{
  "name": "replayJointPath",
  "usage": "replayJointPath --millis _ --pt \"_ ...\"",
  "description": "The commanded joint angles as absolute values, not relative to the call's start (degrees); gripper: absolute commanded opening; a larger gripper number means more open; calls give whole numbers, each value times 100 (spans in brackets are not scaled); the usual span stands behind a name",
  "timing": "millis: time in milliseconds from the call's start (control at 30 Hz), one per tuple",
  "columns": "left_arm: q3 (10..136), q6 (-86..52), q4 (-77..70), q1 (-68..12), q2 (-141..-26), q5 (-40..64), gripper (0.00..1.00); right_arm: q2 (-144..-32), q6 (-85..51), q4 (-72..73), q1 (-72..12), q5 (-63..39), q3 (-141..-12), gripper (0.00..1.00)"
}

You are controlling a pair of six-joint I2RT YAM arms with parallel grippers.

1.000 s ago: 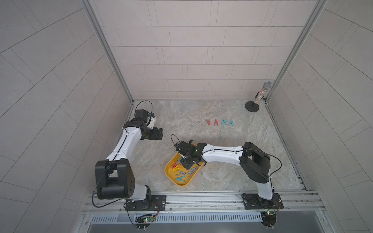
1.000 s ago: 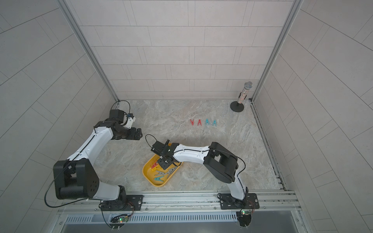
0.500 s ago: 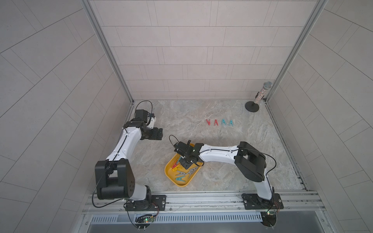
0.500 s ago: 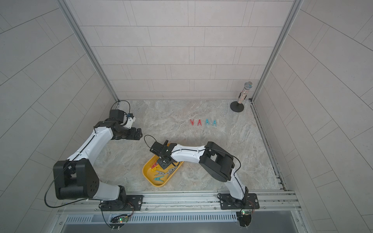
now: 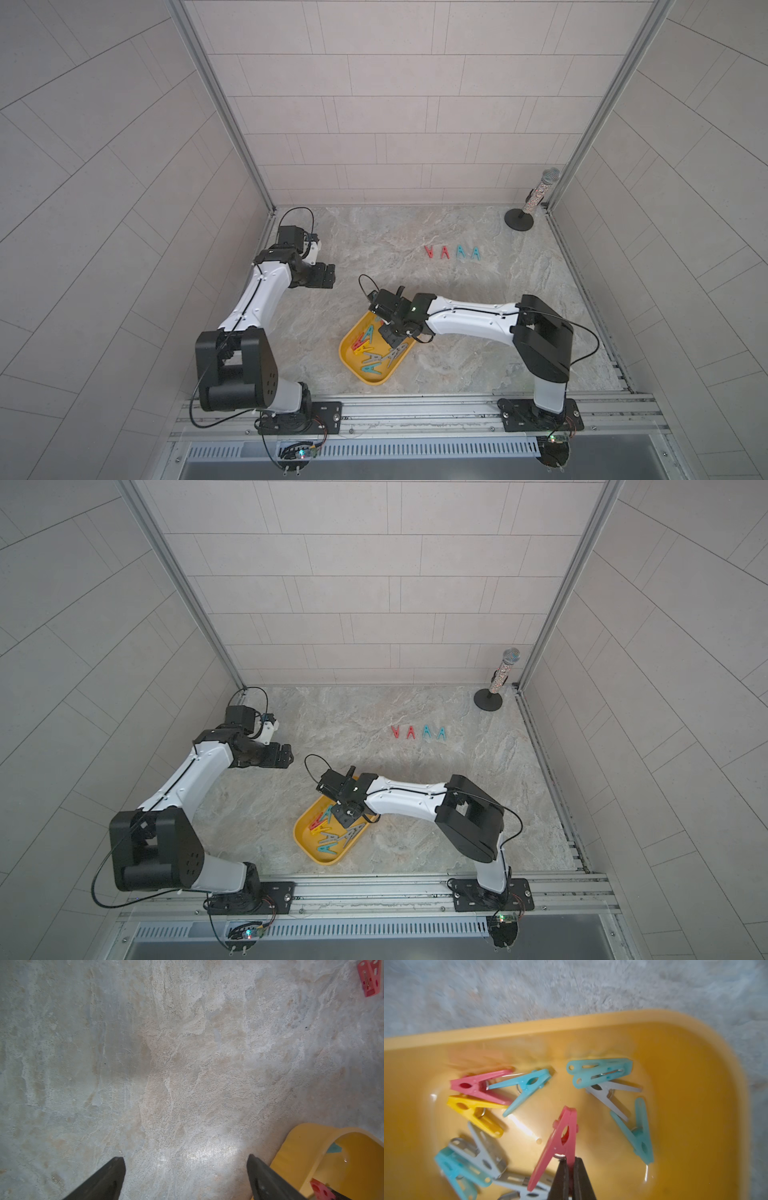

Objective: Take the clothespins out of the storage box
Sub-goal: Pick up the clothespin from the storage box, then place the clothespin at the center of the board.

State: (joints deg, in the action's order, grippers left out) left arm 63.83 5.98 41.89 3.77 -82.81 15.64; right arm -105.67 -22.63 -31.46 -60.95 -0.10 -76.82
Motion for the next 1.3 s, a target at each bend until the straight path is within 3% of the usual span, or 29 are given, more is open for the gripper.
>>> replayJointPath --millis 0,300,633,1000,1267 --pt "6368 597 4208 422 -8143 1603 99 -9959 -2351 -3242 -6065 194 -7527 0" --pt "6368 630 4251 415 -8191 1768 99 -8798 -2500 -3101 -5186 323 -7010 0" --pt "6401 678 4337 422 -8223 1988 99 -8332 -2484 -3114 -2964 -330 -6327 0" --pt "6429 704 4389 422 -8212 2095 99 -9075 -2200 -3353 -804 -977 -6572 0" --pt "6427 708 4400 422 -8173 2101 99 -10223 -2023 -3689 -247 -871 -7510 0"
